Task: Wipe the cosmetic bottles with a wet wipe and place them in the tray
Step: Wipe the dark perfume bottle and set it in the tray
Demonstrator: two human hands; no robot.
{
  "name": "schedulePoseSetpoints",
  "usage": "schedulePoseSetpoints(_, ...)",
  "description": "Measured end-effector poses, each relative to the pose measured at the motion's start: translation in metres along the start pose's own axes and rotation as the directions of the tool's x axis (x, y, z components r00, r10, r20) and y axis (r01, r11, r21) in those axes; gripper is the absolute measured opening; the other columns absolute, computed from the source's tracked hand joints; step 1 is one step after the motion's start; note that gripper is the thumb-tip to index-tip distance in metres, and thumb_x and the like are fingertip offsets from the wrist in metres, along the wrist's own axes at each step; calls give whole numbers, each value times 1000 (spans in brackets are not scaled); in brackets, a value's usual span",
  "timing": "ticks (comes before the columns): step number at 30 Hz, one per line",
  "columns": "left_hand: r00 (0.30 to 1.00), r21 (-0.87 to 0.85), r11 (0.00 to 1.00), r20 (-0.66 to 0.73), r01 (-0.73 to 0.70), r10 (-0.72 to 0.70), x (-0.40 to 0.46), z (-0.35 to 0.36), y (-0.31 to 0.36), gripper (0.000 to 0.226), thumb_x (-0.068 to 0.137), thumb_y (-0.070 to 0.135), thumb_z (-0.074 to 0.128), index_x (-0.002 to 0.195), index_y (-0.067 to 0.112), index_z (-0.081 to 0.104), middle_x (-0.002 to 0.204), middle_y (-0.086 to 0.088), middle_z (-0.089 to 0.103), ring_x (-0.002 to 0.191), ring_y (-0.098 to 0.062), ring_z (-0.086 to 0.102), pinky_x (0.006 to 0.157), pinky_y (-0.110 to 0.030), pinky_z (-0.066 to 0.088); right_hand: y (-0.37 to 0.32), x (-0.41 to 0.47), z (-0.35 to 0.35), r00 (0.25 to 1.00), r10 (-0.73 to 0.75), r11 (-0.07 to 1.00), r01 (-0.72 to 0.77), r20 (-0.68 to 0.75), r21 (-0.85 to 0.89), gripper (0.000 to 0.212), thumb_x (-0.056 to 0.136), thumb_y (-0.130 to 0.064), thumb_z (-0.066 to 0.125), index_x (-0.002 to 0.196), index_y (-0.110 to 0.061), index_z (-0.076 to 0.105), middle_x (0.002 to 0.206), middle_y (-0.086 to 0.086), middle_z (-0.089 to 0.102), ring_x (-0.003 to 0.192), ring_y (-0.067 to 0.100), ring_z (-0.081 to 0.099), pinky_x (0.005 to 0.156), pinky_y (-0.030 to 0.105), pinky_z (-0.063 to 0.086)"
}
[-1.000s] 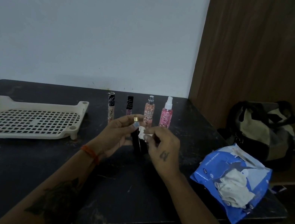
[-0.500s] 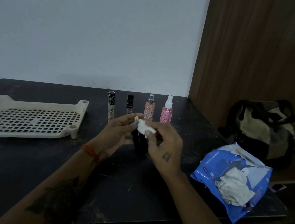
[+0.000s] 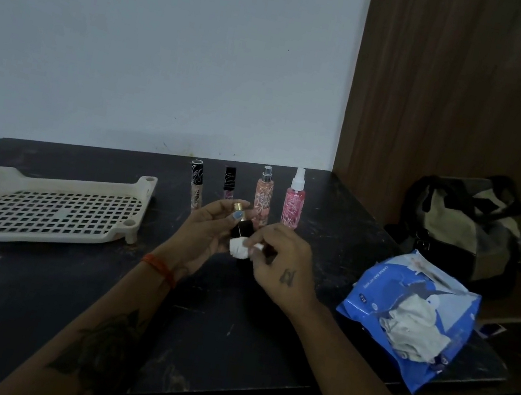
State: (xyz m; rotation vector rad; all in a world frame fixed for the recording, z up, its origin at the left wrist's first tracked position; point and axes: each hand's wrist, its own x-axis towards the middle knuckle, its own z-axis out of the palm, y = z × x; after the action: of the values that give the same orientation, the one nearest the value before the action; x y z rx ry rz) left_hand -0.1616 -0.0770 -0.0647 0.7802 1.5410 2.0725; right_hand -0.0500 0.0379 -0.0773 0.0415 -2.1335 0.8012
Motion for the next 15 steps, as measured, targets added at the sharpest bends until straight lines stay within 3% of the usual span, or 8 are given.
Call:
schedulePoseSetpoints(3,1000,-13,1000,-2,5,-5,0,0,0,19,91,8,47,102,14,62,99,2,73,90,-16,69,65,-31,57,3,3,-2,995,69,997,-71,-70,-34,14,72,7,63,79,-5,68,85,6,67,77,4,53,69,8,43)
schedulePoseSetpoints(5,1000,-13,1000,2,4,-3,-1,0,1,20,91,7,47,103,14,61,99,2,73,90,-16,69,65,-30,57,3,4,-3,992,39,999,-43,-121,-33,19,72,7,63,84,-6,68,89,6,67,82,7,55,73,6,41)
schedulePoseSetpoints(7,1000,-22,1000,4,-8,8,-1,1,1,21,91,7,46,104,13,61,97,3,73,89,-15,69,65,-29,57,2,2,-2,999,-30,999,29,-42,-12,21,71,8,64,85,-7,69,90,6,66,84,9,57,76,6,42)
schedulePoseSetpoints(11,1000,-35,999,-6,-2,2,-1,0,2,21,92,7,44,104,13,60,98,2,73,89,-16,70,68,-31,58,4,-1,-1,993,-39,999,39,109,5,20,67,9,63,71,-8,72,82,6,65,77,13,60,71,22,50)
schedulePoseSetpoints(15,1000,-24,1000,-11,11,-11,-1,0,2,23,94,6,43,105,14,60,101,1,71,90,-16,69,66,-32,58,3,0,-3,998,-55,993,51,-34,-108,13,63,7,65,63,-5,70,72,7,65,67,16,61,62,30,53)
